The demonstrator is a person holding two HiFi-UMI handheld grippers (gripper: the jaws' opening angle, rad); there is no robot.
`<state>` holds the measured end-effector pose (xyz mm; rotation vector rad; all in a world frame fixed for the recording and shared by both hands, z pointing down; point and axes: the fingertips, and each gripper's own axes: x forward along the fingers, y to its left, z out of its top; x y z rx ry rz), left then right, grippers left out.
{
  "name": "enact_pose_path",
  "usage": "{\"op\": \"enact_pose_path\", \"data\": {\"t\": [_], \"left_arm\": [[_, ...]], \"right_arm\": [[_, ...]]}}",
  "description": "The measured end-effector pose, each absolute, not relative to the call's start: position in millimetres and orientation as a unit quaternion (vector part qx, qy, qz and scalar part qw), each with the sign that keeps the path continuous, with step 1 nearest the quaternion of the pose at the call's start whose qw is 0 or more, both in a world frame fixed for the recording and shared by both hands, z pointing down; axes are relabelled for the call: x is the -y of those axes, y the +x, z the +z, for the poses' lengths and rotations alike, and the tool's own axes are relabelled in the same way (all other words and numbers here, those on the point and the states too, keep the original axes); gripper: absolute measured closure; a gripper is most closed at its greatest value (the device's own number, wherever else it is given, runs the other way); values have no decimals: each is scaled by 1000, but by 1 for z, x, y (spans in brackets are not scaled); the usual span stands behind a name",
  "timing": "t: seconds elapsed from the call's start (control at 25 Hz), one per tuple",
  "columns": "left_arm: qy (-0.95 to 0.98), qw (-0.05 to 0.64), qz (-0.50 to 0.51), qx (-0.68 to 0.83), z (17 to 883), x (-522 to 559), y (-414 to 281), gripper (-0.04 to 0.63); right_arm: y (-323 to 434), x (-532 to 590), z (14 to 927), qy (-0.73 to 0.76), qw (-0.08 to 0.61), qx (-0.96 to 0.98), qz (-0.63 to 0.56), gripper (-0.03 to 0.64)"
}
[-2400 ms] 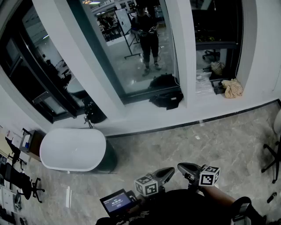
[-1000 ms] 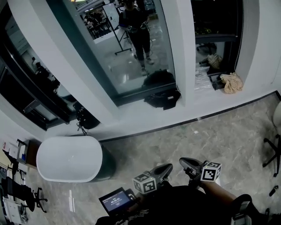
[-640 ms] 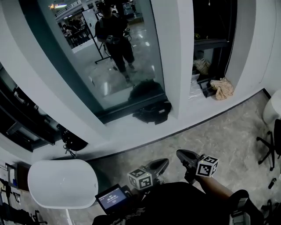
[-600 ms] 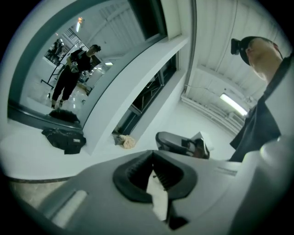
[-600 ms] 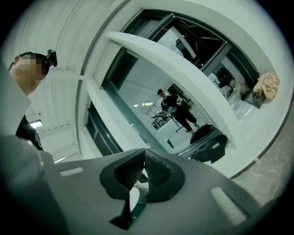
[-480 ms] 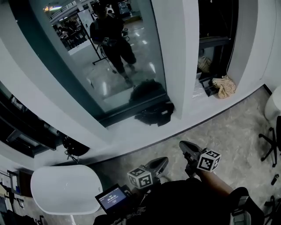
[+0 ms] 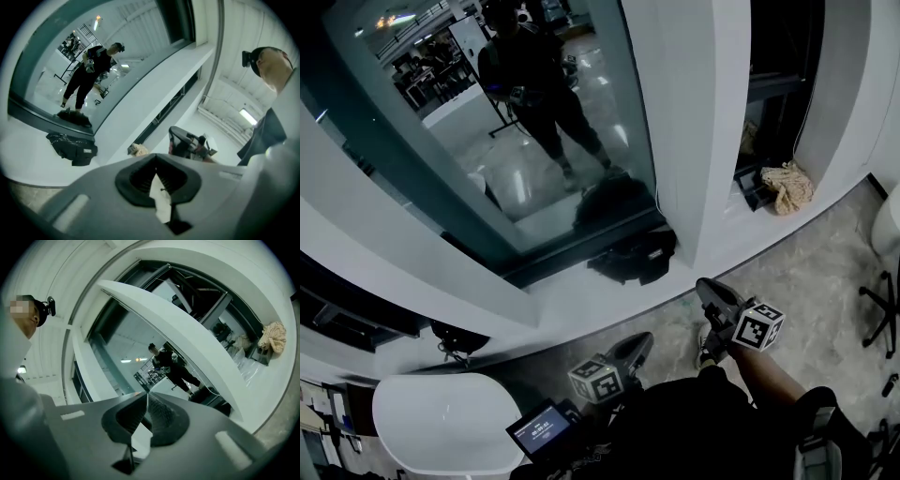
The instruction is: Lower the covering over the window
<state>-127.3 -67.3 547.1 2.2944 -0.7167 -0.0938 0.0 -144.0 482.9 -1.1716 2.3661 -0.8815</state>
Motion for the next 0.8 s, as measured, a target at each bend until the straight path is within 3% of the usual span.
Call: {"op": "enact_pose_path", "data": {"t": [0.36,0.72,0.8], "left_arm": [[894,275,-71,347,493,221,-79,592],[917,64,-130,372,367,345,-12,590],[919,39,-146,365,334,364,2,546]], "right_arm": [[16,246,475,-305,135,-894,-299,604],[51,265,487,-252,66,-936,-237,604],[61,268,490,-258,61,-936,-233,604]]}}
